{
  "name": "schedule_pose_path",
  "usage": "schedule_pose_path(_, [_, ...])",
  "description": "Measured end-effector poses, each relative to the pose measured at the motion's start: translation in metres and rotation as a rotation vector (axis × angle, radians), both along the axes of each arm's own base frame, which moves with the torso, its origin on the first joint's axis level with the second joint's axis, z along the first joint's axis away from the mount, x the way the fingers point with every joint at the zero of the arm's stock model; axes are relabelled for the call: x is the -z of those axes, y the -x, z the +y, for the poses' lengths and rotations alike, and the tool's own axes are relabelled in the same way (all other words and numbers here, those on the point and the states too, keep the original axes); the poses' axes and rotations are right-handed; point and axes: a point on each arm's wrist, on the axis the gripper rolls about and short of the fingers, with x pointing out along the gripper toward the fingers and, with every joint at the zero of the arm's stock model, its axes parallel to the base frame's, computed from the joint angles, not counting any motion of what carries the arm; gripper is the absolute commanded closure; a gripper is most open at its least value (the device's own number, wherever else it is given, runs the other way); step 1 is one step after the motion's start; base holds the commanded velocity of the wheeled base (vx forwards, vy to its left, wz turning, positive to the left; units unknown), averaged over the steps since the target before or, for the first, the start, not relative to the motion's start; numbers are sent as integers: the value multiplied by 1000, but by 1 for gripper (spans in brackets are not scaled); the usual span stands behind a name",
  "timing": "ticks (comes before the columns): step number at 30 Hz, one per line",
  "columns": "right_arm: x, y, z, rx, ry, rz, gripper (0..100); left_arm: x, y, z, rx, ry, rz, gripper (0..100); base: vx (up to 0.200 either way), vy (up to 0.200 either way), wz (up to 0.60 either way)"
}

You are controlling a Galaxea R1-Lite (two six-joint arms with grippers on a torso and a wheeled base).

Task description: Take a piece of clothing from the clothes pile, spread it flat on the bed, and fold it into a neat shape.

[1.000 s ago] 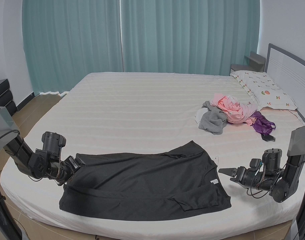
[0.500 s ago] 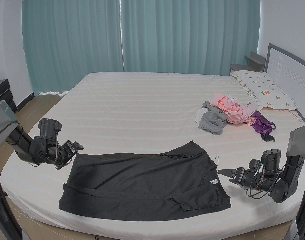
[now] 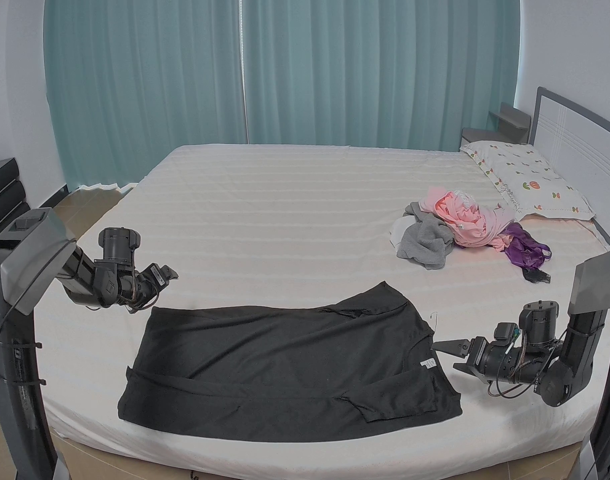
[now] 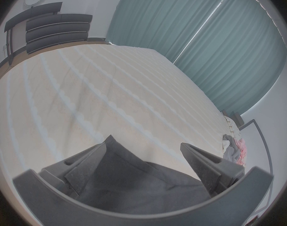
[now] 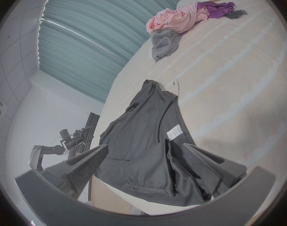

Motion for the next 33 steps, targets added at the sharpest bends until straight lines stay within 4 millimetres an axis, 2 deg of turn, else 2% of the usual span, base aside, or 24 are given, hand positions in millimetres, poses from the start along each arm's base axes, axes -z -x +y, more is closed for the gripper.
schedule_pose_path(5, [5, -2, -1, 6, -45, 40, 0, 20, -16, 3, -3, -6, 3, 0, 0, 0, 0])
schedule_pose_path(18, [12, -3, -4, 26, -70, 44, 0, 49, -22, 11, -43, -28, 15, 0, 0, 0, 0])
schedule_pose_path(33, [16, -1, -2, 21, -66, 62, 0, 60, -26, 11, -62, -30, 17, 0, 0, 0, 0])
